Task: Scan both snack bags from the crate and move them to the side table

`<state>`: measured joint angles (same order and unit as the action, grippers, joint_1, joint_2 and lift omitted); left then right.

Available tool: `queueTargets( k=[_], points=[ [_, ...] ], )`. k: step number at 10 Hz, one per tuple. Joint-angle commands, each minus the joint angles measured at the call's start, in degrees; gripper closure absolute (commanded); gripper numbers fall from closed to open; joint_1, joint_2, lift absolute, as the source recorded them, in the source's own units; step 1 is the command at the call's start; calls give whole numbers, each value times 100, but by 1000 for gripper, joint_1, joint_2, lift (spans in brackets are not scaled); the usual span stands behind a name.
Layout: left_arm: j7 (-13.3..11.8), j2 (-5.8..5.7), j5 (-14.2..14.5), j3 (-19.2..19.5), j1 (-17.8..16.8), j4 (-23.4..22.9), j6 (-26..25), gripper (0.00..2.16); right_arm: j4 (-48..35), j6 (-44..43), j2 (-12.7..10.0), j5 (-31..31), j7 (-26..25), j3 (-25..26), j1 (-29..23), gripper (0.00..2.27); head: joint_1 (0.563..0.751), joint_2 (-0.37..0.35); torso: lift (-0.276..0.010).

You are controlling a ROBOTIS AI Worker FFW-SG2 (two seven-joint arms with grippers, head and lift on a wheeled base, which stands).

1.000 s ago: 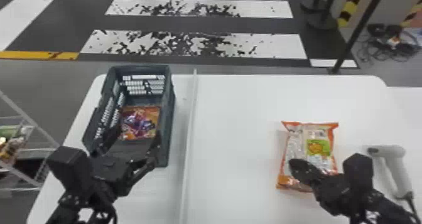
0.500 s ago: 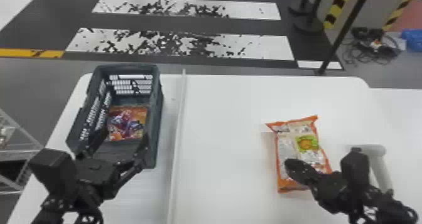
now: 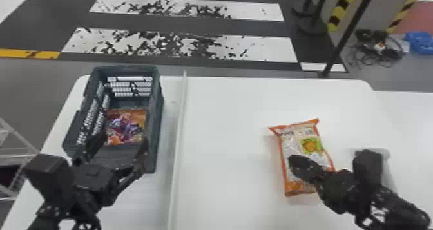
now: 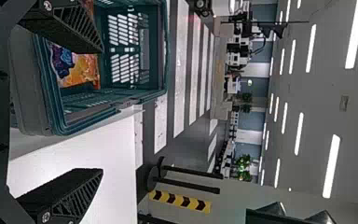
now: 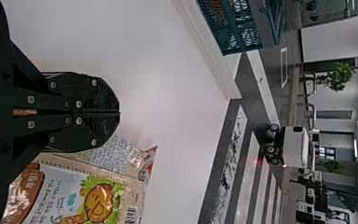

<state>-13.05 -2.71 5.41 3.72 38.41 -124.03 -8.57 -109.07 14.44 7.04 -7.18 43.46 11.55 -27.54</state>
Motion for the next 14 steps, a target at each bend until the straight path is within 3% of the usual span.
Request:
queueTargets(
  k=[1,6,9,14],
  points=[
    [-14,7,-4,-3,8,-7,0,90,-62,-6,-53,314,-74,31,117,2132,695,-28,-75],
    [-75,-10,57,-12,8,-7,-18,90,1160,-147,-44,120,-1349,5,1225,2128,695,-84,-75],
    [-84,-54,57,-12,-18,11,-35,90,1556,-129,-36,-267,-1850,-48,1418,2128,695,-115,-75],
    [-93,-54,57,-38,-71,72,-70,90,2259,-516,-27,-583,-1999,-311,1497,2128,695,-116,-75]
  ],
)
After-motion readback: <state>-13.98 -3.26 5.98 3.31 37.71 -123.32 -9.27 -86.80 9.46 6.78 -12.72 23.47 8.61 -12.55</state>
